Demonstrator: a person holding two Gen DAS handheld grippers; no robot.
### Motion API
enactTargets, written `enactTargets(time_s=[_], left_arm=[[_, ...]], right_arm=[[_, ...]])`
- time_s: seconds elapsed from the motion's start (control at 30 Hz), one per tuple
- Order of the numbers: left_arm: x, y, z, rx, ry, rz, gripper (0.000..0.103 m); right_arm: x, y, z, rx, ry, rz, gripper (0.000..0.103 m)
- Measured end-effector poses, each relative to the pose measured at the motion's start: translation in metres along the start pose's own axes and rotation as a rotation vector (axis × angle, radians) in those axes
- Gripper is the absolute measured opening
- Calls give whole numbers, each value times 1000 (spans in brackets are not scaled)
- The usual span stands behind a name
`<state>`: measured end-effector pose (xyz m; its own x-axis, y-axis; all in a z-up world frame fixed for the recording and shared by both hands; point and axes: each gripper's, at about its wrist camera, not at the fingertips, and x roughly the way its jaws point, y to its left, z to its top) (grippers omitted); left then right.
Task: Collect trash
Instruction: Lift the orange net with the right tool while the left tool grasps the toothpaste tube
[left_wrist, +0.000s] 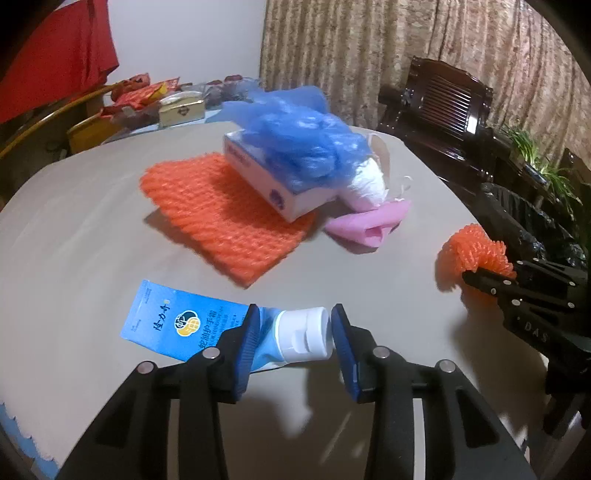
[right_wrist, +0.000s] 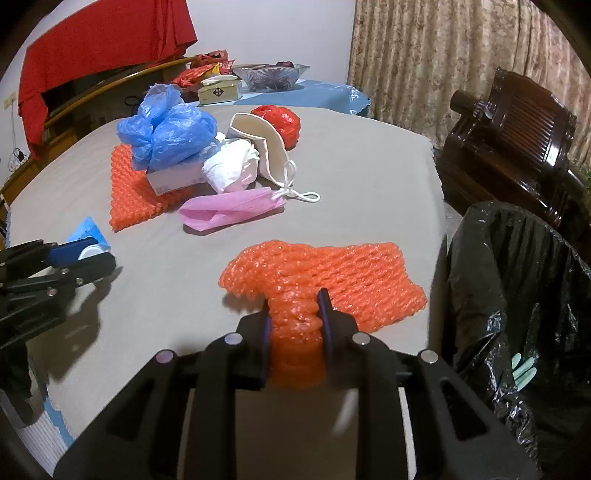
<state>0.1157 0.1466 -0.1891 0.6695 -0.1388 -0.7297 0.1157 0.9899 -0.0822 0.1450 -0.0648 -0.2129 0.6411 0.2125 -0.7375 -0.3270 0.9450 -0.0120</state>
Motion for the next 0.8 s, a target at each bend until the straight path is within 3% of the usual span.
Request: enactTargets(time_s=[0.4,0.8], left_arm=[[-16,12,-11,-54,19,-10,38],[-38,5,21,-82,-96,-33,37]], right_arm=[[-7,6,2,12,9,39,21],[-38,2,24,9,-79,32,20]])
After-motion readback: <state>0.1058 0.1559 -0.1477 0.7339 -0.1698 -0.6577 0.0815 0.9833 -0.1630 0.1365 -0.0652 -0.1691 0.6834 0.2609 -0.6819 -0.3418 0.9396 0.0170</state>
